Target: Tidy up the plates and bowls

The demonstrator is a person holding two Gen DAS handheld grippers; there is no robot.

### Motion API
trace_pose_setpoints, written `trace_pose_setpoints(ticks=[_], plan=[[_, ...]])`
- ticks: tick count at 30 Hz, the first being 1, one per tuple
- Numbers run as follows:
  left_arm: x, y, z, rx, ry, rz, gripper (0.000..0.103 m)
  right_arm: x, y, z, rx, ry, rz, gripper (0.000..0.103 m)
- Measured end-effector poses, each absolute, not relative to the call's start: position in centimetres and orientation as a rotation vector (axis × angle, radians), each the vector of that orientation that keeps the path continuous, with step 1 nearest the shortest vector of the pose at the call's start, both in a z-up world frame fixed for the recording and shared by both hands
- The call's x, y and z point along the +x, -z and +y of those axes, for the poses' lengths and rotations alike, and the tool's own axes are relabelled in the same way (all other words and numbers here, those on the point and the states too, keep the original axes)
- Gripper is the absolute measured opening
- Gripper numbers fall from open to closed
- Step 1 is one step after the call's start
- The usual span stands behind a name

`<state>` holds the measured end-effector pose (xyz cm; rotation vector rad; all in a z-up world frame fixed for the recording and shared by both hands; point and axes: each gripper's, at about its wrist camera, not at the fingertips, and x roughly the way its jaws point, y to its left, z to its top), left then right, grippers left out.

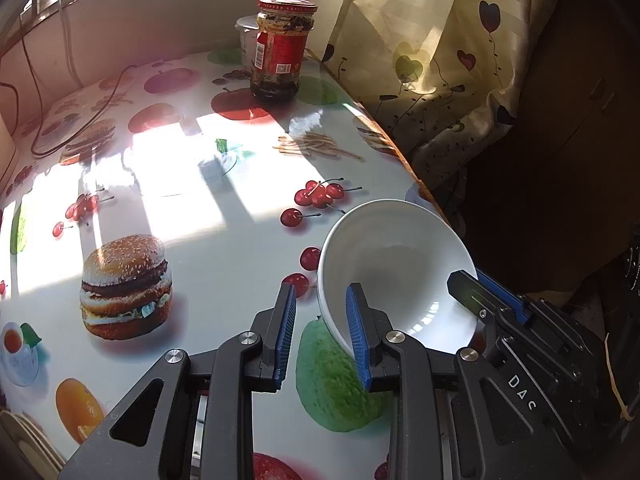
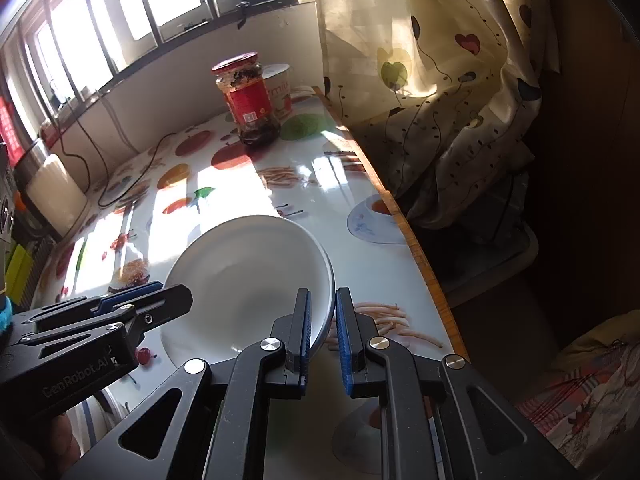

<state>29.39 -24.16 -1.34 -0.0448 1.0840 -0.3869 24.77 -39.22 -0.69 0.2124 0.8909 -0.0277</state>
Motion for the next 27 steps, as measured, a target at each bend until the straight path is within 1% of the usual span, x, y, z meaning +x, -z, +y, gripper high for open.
trace_pose_setpoints(ticks=[7, 10, 13, 27], plan=[[29.4, 1.52, -24.46, -0.028, 0.39, 1.087, 0.019, 24.84, 0.73, -39.29, 0.214, 0.028, 0.891, 0.012], [29.42, 1.58, -24.58, -0.022, 0.388, 1.085, 0.017, 24.84, 0.73, -39.3, 0.214, 0.027, 0.891, 0.012], [29.34, 1.5, -24.87, -0.006, 0.39, 1.079, 0.012, 24.81, 0.75, -39.31, 0.216, 0.026, 0.891, 0.012], [29.33, 1.49, -24.83, 0.0, 0.387, 1.074, 0.012, 24.87, 0.8, -39.33, 0.214, 0.025, 0.89, 0.012]])
